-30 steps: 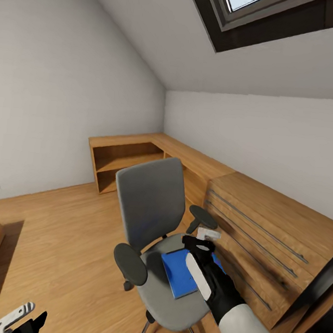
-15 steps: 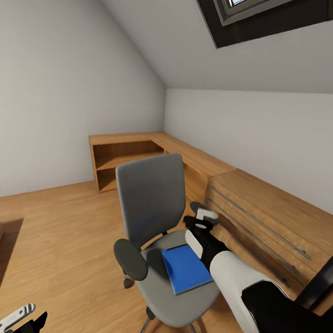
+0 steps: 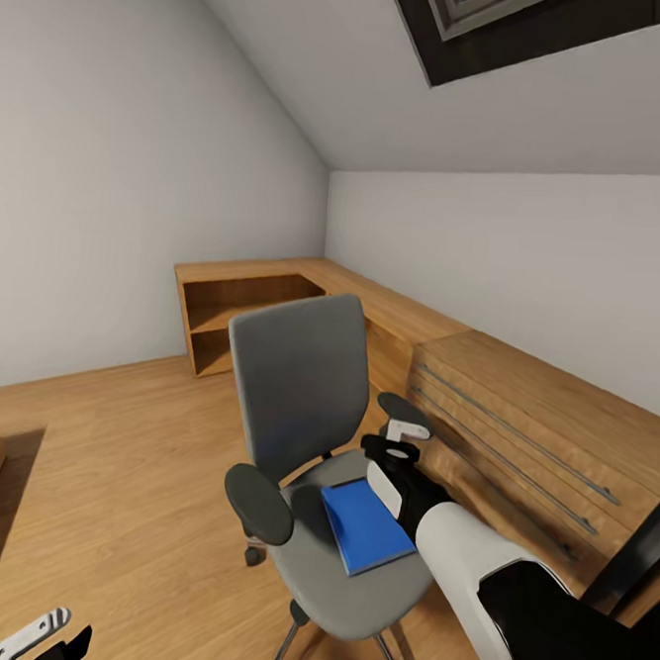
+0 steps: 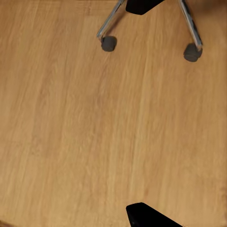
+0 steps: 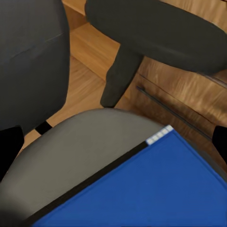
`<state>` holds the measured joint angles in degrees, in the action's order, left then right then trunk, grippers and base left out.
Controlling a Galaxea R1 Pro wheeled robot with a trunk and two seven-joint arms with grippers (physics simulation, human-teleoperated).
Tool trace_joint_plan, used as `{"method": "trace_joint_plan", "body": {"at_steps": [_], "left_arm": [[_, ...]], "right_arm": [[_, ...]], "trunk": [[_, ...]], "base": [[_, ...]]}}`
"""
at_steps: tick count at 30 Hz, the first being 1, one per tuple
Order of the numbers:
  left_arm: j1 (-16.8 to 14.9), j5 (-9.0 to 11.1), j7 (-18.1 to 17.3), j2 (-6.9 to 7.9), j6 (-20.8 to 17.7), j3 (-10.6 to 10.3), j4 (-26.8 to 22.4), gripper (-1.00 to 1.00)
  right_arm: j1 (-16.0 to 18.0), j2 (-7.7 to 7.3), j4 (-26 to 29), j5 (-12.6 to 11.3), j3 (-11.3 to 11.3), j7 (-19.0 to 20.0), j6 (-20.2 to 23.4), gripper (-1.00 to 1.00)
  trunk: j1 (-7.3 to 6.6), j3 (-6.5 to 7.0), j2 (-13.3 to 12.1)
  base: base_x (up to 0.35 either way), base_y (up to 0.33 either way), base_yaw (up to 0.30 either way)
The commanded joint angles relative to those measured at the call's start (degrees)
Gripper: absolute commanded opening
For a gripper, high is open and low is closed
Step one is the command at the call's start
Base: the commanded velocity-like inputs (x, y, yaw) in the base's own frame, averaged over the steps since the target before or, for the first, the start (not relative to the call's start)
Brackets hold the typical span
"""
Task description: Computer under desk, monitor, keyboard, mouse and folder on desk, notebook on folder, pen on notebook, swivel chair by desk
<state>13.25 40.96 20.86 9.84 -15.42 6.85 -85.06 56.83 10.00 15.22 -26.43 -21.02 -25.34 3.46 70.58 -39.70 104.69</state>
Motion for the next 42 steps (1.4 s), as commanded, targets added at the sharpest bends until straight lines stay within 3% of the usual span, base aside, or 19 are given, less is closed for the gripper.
{"method": "trace_joint_plan", "body": {"at_steps": [1, 9, 18, 32, 42], "left_arm": [[0.0, 0.3, 0.3, 0.02, -0.2, 0.0, -0.1, 1.0], [0.0, -0.4, 0.4, -0.29, -0.1, 0.0, 0.0, 1.0], [0.0, -0.7, 0.4, -1.73, -0.1, 0.0, 0.0, 1.0], [0.0, -0.7, 0.4, -1.93, -0.1, 0.0, 0.0, 1.0], [0.0, -0.7, 0.2, -1.73, -0.1, 0.2, 2.2, 1.0]], "right_arm": [[0.0, 0.0, 0.0, -0.1, -0.4, -0.4, 0.4, 1.0], [0.0, 0.0, 0.0, 0.0, -0.3, -0.3, 0.3, 1.0], [-0.2, 0.0, 0.0, 0.0, -0.5, -0.2, 0.3, 1.0], [-0.3, 0.0, 0.0, 0.1, -0.6, -0.2, 1.6, 1.0], [-0.3, 0.0, 0.0, 0.1, -0.7, 2.0, 2.5, 1.0]], "trunk": [[0.23, -0.23, 0.4], [1.98, -1.67, 3.7], [3.96, -3.28, 7.3], [7.03, -5.8, 12.9], [7.03, -5.8, 12.9]], "base": [[0.0, 0.0, 0.0], [0.0, 0.0, 0.0], [0.0, 0.0, 0.0], [0.0, 0.0, 0.0], [0.0, 0.0, 0.0]]}}
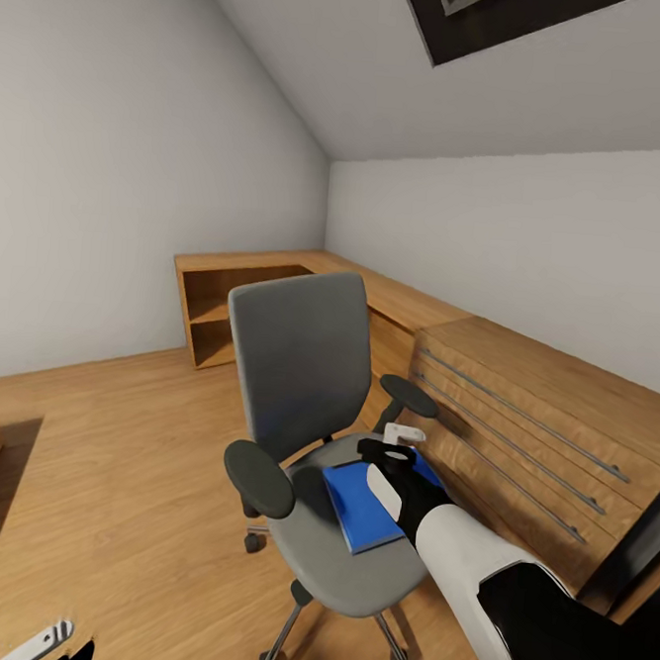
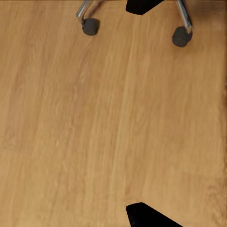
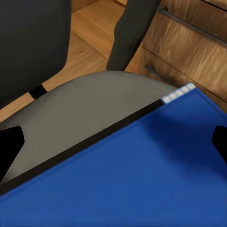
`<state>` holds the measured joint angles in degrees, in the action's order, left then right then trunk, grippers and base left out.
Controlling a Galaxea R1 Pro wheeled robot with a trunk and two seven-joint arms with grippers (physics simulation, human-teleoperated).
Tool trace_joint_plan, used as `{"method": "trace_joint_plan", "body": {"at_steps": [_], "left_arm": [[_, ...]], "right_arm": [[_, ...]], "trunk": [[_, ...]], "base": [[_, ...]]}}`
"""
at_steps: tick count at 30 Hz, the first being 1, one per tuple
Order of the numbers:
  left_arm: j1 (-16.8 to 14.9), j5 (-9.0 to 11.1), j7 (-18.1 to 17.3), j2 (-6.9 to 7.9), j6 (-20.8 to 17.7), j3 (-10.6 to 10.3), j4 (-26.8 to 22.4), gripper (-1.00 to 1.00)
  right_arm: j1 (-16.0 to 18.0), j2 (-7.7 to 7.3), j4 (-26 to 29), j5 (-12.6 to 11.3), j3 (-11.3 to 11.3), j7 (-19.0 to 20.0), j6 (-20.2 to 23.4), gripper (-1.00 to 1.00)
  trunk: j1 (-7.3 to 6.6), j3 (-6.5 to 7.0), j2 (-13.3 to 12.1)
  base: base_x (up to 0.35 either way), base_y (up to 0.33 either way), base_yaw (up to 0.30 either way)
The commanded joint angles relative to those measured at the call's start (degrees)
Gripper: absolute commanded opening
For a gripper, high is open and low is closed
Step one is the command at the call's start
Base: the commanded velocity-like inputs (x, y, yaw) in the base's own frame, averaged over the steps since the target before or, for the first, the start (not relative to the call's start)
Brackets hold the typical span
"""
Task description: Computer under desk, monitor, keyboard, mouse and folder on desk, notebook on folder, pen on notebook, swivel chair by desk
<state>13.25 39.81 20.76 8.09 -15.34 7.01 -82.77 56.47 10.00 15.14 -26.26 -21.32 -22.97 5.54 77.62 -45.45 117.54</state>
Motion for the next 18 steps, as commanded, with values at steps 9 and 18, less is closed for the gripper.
{"method": "trace_joint_plan", "body": {"at_steps": [9, 18], "left_arm": [[0.0, 0.3, 0.0, 0.26, 1.9, 0.0, 2.3, 1.0], [0.0, 0.4, 0.0, 0.22, 4.2, 0.0, 1.5, 1.0]], "right_arm": [[0.0, 0.0, 0.1, -0.1, -0.3, 0.0, 0.6, 1.0], [0.0, 0.0, 0.1, -0.1, -0.4, 0.1, 0.8, 1.0]], "trunk": [[0.0, -0.05, 0.0], [0.66, -0.59, 1.2]], "base": [[0.093, 0.0, 0.0], [0.059, 0.0, 0.0]]}}
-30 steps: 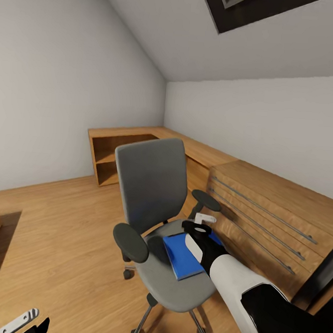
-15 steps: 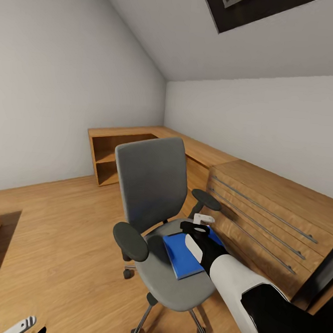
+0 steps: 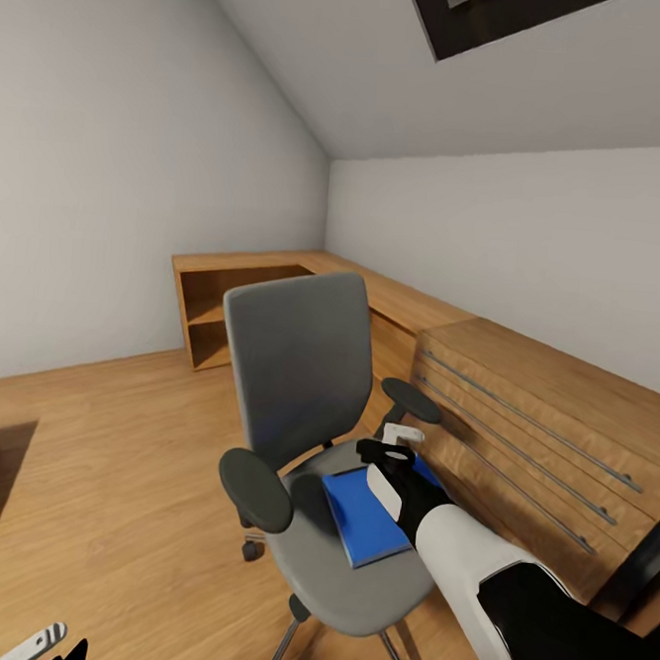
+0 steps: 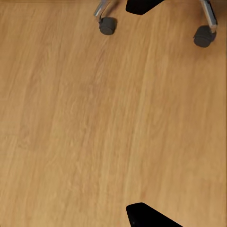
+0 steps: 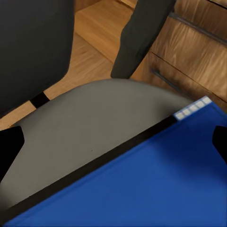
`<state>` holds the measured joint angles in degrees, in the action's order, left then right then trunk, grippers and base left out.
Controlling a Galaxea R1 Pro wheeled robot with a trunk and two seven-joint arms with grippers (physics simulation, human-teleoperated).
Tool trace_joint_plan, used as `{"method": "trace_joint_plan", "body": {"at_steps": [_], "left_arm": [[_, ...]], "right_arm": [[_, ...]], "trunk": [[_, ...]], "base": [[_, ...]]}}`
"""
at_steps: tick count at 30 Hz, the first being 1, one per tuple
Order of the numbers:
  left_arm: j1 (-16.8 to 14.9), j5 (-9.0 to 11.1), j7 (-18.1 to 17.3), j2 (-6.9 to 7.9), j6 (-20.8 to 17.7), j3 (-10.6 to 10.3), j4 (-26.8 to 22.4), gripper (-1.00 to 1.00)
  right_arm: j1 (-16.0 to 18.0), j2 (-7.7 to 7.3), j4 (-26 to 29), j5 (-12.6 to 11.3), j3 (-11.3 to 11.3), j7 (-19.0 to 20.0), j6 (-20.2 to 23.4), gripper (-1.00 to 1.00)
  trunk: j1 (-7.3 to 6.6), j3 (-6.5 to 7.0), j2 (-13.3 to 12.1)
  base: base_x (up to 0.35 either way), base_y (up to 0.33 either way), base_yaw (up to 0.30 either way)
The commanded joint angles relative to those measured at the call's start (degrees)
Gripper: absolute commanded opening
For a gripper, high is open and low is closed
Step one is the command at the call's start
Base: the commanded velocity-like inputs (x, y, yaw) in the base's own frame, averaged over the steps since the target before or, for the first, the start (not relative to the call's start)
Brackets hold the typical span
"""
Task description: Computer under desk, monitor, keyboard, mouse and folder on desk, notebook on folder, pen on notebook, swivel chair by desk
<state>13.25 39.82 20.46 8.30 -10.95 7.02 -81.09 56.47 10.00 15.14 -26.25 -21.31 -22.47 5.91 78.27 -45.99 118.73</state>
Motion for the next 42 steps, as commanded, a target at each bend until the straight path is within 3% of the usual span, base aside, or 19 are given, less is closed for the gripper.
{"method": "trace_joint_plan", "body": {"at_steps": [1, 14, 30, 42], "left_arm": [[0.0, 0.4, 0.3, 0.01, -0.2, 0.0, -0.3, 1.0], [0.0, 0.4, 0.5, -0.12, -0.1, 0.0, -0.9, 1.0], [0.0, 0.5, 0.4, 0.05, -0.2, -0.2, 1.1, 1.0], [0.0, 0.3, 0.3, 0.13, -0.1, -0.2, 3.6, 1.0]], "right_arm": [[0.0, 0.0, 0.1, -0.1, -0.4, -0.4, 0.4, 1.0], [0.0, 0.0, 0.1, -0.1, -0.4, -0.3, 0.4, 1.0], [0.0, 0.0, 0.1, -0.1, -0.4, -0.2, 0.2, 1.0], [0.0, 0.0, 0.1, -0.1, -0.4, -0.2, 0.2, 1.0]], "trunk": [[0.22, -0.23, 0.4], [3.08, -2.57, 5.7], [3.08, -2.57, 5.7], [3.08, -2.57, 5.7]], "base": [[0.006, 0.0, 0.0], [0.001, 0.0, 0.0], [0.002, 0.0, 0.0], [0.163, 0.0, 0.0]]}}
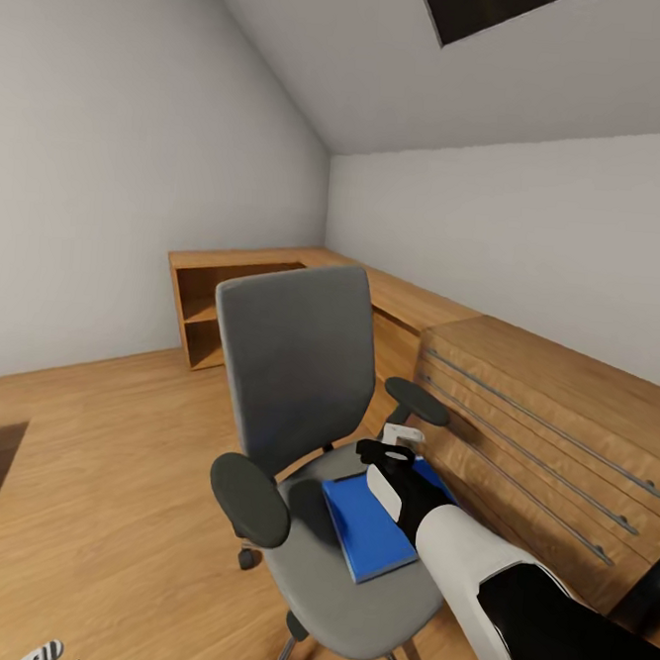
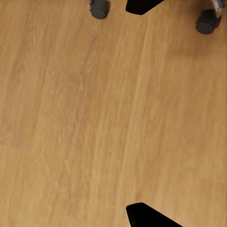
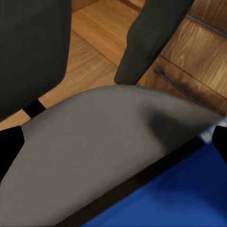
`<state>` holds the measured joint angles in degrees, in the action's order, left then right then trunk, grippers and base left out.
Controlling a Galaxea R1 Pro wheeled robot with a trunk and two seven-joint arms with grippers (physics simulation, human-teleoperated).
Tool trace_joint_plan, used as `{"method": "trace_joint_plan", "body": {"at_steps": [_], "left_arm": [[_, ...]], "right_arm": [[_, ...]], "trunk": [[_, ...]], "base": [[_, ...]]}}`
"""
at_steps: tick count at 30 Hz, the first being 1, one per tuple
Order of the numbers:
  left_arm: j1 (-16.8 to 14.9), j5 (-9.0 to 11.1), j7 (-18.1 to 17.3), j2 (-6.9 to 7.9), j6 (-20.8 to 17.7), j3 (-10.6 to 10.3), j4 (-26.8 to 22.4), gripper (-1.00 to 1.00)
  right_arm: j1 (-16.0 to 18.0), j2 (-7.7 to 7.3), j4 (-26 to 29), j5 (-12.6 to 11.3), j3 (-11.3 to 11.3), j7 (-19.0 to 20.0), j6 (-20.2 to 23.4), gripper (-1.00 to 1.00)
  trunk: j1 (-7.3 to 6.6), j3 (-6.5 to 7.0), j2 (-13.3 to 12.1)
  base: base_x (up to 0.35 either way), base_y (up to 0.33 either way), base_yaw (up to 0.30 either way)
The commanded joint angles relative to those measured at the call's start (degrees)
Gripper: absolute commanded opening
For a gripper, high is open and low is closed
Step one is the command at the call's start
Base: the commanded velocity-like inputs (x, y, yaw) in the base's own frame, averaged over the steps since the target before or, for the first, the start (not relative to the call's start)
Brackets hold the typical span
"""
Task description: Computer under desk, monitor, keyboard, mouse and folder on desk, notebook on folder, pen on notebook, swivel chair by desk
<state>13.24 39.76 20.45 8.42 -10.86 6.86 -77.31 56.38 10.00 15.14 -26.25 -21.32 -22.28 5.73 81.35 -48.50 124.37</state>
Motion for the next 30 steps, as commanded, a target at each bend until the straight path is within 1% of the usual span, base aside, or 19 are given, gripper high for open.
{"method": "trace_joint_plan", "body": {"at_steps": [1, 4, 6, 15, 23, 28, 30], "left_arm": [[0.0, 0.4, 0.3, 0.02, -0.2, 0.0, -0.1, 1.0], [0.0, 0.4, 0.2, 0.02, -0.2, 0.0, -0.3, 1.0], [0.0, 0.5, 0.2, -0.05, -0.1, 0.0, -1.9, 1.0], [0.0, 0.5, 0.2, -0.14, -0.1, 0.0, -2.4, 1.0], [0.0, 0.5, 0.3, -0.15, -0.1, 0.0, -2.5, 1.0], [0.0, 0.5, 0.3, -0.16, -0.1, 0.0, -2.5, 1.0], [0.0, 0.5, 0.3, -0.16, -0.1, 0.0, -2.5, 1.0]], "right_arm": [[0.0, 0.0, 0.1, -0.1, -0.4, -0.4, 0.4, 1.0], [0.0, 0.0, 0.1, -0.1, -0.4, -0.4, 0.4, 1.0], [0.0, 0.0, 0.1, -0.1, -0.4, -0.4, 0.5, 1.0], [0.0, 0.0, 0.1, -0.1, -0.4, -0.4, 0.6, 1.0], [0.0, 0.0, 0.1, -0.1, -0.4, -0.5, 0.6, 1.0], [0.0, 0.0, 0.1, -0.1, -0.5, -0.5, 1.0, 1.0], [0.0, 0.0, 0.1, -0.1, -0.5, -0.5, 2.1, 1.0]], "trunk": [[0.0, -0.05, 0.0], [0.0, -0.05, 0.0], [0.44, -0.41, 0.8], [2.42, -2.02, 4.4], [2.42, -2.02, 4.4], [3.52, -2.92, 6.4], [3.96, -3.28, 7.2]], "base": [[0.051, 0.0, 0.0], [0.031, 0.0, 0.0], [0.004, 0.0, 0.0], [0.001, 0.0, 0.0], [0.0, 0.0, 0.0], [0.0, 0.0, 0.0], [0.0, 0.0, 0.0]]}}
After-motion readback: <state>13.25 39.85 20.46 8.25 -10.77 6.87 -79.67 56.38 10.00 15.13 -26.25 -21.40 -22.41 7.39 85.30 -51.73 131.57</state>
